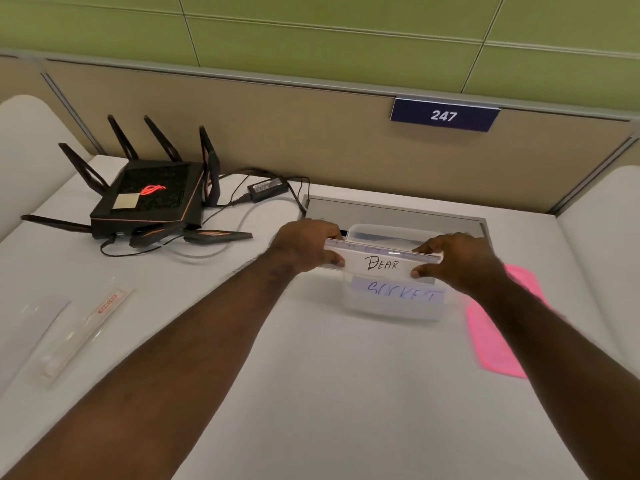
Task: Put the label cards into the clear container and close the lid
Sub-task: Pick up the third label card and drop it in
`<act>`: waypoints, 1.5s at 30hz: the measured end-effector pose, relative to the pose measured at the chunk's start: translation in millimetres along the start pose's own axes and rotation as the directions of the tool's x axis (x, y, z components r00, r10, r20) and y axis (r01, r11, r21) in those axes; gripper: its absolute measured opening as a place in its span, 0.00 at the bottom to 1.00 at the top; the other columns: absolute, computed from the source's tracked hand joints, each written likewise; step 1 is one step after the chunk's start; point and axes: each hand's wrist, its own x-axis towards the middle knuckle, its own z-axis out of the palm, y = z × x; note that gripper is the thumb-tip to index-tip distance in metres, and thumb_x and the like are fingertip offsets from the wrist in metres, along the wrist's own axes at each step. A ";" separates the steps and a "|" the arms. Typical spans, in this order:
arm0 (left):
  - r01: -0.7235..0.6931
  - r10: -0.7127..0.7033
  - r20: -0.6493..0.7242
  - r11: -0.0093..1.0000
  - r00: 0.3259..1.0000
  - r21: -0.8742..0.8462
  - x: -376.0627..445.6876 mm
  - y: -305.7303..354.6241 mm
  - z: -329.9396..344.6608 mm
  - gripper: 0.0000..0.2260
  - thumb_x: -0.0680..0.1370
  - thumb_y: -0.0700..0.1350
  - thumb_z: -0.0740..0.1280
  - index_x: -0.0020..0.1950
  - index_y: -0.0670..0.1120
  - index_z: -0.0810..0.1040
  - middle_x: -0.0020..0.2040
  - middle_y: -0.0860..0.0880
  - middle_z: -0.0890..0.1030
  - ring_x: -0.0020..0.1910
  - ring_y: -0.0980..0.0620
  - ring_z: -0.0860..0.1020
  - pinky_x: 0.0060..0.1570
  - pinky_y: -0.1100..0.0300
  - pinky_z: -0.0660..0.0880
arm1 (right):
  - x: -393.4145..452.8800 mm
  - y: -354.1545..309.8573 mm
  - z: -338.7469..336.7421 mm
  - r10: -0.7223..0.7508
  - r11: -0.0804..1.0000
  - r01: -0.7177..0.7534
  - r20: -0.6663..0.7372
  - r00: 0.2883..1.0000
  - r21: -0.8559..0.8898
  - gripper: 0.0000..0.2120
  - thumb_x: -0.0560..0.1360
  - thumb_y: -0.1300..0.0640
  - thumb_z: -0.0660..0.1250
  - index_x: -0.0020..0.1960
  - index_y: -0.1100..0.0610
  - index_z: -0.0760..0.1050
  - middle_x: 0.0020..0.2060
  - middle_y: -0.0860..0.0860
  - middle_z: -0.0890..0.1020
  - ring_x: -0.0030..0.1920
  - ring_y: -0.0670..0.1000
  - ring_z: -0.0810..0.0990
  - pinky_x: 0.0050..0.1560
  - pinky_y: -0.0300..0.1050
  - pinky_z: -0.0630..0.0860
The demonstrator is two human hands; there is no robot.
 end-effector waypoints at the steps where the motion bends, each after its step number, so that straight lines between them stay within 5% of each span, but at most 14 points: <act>1: -0.008 0.008 0.006 1.000 1.000 0.007 5.2 7.5 4.9 0.21 0.66 0.61 0.74 0.56 0.56 0.79 0.53 0.54 0.82 0.51 0.50 0.78 0.46 0.57 0.70 | 0.4 8.6 0.7 0.016 1.000 -0.016 -0.002 1.000 -0.022 0.23 0.61 0.34 0.75 0.53 0.41 0.81 0.51 0.44 0.84 0.54 0.51 0.79 0.53 0.48 0.70; 8: -0.096 0.085 0.064 0.975 0.994 0.200 32.7 45.1 42.9 0.20 0.69 0.62 0.71 0.57 0.53 0.79 0.54 0.52 0.81 0.54 0.48 0.76 0.56 0.52 0.67 | -2.5 51.3 19.2 0.093 0.972 -0.088 0.012 0.996 -0.217 0.22 0.62 0.31 0.72 0.52 0.38 0.80 0.48 0.48 0.83 0.53 0.51 0.77 0.50 0.48 0.62; 15: -0.097 0.030 0.176 0.918 0.984 0.385 48.0 58.0 82.3 0.20 0.71 0.60 0.71 0.60 0.53 0.78 0.58 0.52 0.81 0.61 0.47 0.73 0.64 0.48 0.60 | 2.7 58.7 38.2 0.049 0.917 -0.011 0.087 0.995 -0.399 0.21 0.66 0.33 0.70 0.56 0.40 0.80 0.52 0.46 0.84 0.58 0.52 0.74 0.58 0.51 0.61; 29: -0.135 -0.015 0.238 0.789 0.971 0.600 52.8 64.5 97.5 0.18 0.76 0.57 0.67 0.59 0.48 0.78 0.55 0.47 0.82 0.59 0.46 0.73 0.70 0.45 0.56 | 16.1 46.5 58.3 -0.042 0.778 0.147 0.184 0.982 -0.610 0.21 0.67 0.37 0.71 0.53 0.49 0.82 0.48 0.49 0.85 0.57 0.54 0.75 0.61 0.57 0.61; 36: -0.138 0.043 0.176 0.809 0.983 0.571 52.5 62.9 92.9 0.18 0.75 0.59 0.66 0.58 0.49 0.79 0.54 0.49 0.82 0.59 0.45 0.72 0.65 0.44 0.59 | 18.8 45.4 50.4 -0.031 0.827 0.129 0.184 0.982 -0.548 0.26 0.66 0.32 0.69 0.59 0.45 0.78 0.54 0.47 0.83 0.59 0.53 0.74 0.61 0.58 0.61; 45: -0.064 0.125 -0.101 0.881 0.987 0.470 41.2 57.5 62.4 0.16 0.76 0.50 0.61 0.63 0.51 0.76 0.59 0.49 0.78 0.57 0.46 0.73 0.55 0.48 0.63 | 15.8 40.2 31.8 -0.043 0.927 0.024 -0.044 0.998 -0.373 0.20 0.72 0.37 0.66 0.60 0.44 0.78 0.55 0.47 0.83 0.56 0.54 0.78 0.58 0.56 0.65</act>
